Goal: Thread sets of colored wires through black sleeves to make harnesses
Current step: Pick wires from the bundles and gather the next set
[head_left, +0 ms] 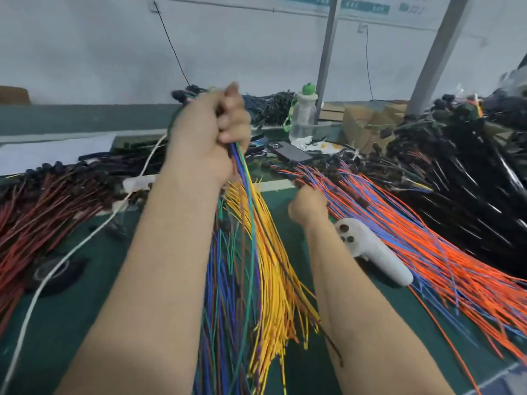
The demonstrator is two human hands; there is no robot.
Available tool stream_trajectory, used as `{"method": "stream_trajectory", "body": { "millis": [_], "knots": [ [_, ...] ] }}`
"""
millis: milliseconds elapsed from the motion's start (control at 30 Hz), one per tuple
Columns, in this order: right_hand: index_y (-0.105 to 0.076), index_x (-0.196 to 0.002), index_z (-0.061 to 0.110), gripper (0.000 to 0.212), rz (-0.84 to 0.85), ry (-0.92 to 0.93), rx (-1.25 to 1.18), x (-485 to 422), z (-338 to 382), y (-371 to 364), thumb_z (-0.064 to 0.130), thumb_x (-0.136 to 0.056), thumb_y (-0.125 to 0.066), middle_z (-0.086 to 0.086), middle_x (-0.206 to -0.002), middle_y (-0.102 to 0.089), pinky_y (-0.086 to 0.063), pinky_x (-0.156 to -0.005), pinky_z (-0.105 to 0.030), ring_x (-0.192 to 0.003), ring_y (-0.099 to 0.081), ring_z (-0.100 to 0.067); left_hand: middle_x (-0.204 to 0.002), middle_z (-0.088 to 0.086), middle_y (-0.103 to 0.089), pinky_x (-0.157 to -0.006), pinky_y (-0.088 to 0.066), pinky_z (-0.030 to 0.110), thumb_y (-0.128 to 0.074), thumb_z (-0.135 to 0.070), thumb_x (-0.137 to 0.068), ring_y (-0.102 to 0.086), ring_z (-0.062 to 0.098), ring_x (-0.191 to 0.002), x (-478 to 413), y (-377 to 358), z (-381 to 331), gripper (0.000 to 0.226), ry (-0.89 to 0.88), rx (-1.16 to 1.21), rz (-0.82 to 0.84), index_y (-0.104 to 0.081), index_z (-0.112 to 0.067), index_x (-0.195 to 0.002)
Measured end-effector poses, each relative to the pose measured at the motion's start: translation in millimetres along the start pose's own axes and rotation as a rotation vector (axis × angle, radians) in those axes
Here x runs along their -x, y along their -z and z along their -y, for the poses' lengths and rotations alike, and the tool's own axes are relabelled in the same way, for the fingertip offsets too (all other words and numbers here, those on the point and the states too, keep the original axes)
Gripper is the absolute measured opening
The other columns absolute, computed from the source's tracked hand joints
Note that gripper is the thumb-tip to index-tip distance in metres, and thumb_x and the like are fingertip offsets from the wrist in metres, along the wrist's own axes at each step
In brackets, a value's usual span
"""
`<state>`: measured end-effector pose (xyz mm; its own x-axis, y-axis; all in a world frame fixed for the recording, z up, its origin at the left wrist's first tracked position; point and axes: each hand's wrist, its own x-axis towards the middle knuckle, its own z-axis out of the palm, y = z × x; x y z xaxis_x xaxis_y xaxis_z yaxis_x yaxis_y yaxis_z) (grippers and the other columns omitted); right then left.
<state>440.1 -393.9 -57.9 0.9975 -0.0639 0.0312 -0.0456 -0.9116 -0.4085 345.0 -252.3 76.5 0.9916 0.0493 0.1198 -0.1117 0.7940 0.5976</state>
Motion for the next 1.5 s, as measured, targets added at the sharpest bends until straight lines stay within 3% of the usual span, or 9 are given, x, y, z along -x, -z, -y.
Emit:
{"method": "stream_trajectory", "body": {
  "millis": [467,633,800,900,967,1067,1200,1300,1500],
  "knots": [
    [-0.042,-0.133,0.006,0.044,-0.171,-0.221,0.03,-29,-7,-16,0.015,-0.091,-0.053,-0.021,-0.143,-0.039,-0.032,-0.104,-0.042,-0.131,-0.038,-0.036,-0.047,-0.005,-0.049,-0.028,-0.02,0.009,-0.036,-0.01,-0.1,-0.029,0.0,-0.031,-22,34,35,0.022,0.138,-0.266,-0.182,-0.051,-0.009,-0.084],
    [-0.046,-0.125,0.004,0.033,-0.278,-0.078,0.05,-27,4,-18,0.012,-0.094,-0.048,-0.017,-0.131,-0.053,-0.038,-0.097,-0.039,-0.123,-0.047,-0.035,-0.058,0.002,-0.067,-0.041,-0.045,0.014,-0.035,-0.009,-0.101,-0.055,0.005,-0.043,-25,45,42,0.022,0.059,-0.485,-0.242,-0.052,-0.007,-0.087],
    [-0.053,-0.116,0.001,0.023,-0.303,0.237,-0.76,-21,69,29,0.013,-0.097,-0.049,-0.013,-0.112,-0.062,-0.04,-0.084,-0.031,-0.101,-0.057,-0.025,-0.106,0.007,-0.064,-0.09,-0.049,0.035,-0.035,-0.013,-0.103,-0.063,0.016,-0.097,-31,58,54,0.027,-0.057,-0.749,-0.346,-0.056,-0.015,-0.085],
    [-0.055,-0.091,0.006,0.007,-0.079,0.296,-1.185,-9,110,57,0.007,-0.095,-0.049,-0.004,-0.072,-0.053,-0.039,-0.055,-0.023,-0.06,-0.047,-0.014,-0.086,0.001,-0.066,-0.07,-0.048,0.024,-0.036,-0.013,-0.102,-0.063,0.007,-0.071,-33,56,54,0.025,-0.074,-0.669,-0.332,-0.055,-0.018,-0.086],
    [-0.049,-0.076,0.012,0.022,0.014,0.27,-1.352,-3,126,66,0.002,-0.095,-0.046,-0.002,-0.06,-0.04,-0.028,-0.046,-0.022,-0.048,-0.036,-0.013,-0.062,-0.005,-0.064,-0.06,-0.05,0.022,-0.038,-0.013,-0.102,-0.06,0.005,-0.053,-31,53,53,0.025,-0.056,-0.57,-0.302,-0.055,-0.017,-0.083],
    [-0.05,-0.095,0.005,0.008,0.072,0.2,-1.482,5,135,73,-0.002,-0.095,-0.046,-0.007,-0.066,-0.045,-0.036,-0.051,-0.025,-0.05,-0.043,-0.015,-0.045,-0.006,-0.047,-0.044,-0.043,0.017,-0.034,-0.011,-0.103,-0.048,0.006,-0.037,-26,50,44,0.03,-0.099,-0.479,-0.285,-0.05,-0.012,-0.078],
    [-0.06,-0.113,-0.001,0.04,0.098,0.313,-0.842,24,116,71,0.035,-0.099,-0.048,-0.019,-0.106,-0.066,-0.051,-0.086,-0.042,-0.089,-0.066,-0.027,-0.041,-0.008,-0.034,-0.035,-0.031,0.013,-0.031,-0.015,-0.104,-0.034,0.003,-0.032,-24,48,2,0.031,-0.217,-0.145,-0.285,-0.042,-0.011,-0.076],
    [-0.064,-0.091,0.007,0.047,0.473,0.448,-0.691,64,96,58,0.047,-0.1,-0.039,-0.005,-0.077,-0.064,-0.046,-0.068,-0.03,-0.064,-0.055,-0.014,-0.039,-0.007,-0.034,-0.033,-0.031,0.013,-0.029,-0.016,-0.105,-0.033,0.004,-0.031,-21,45,-32,0.032,-0.292,-0.015,-0.269,-0.041,-0.01,-0.076],
    [-0.06,-0.08,0.0,0.044,0.242,0.609,-0.66,110,114,38,0.031,-0.104,-0.038,-0.005,-0.066,-0.057,-0.039,-0.051,-0.023,-0.053,-0.046,-0.008,-0.039,-0.009,-0.042,-0.043,-0.042,0.016,-0.031,-0.019,-0.104,-0.056,0.005,-0.039,2,48,-29,0.026,-0.291,-0.428,-0.338,-0.045,-0.014,-0.082]
  ]
}}
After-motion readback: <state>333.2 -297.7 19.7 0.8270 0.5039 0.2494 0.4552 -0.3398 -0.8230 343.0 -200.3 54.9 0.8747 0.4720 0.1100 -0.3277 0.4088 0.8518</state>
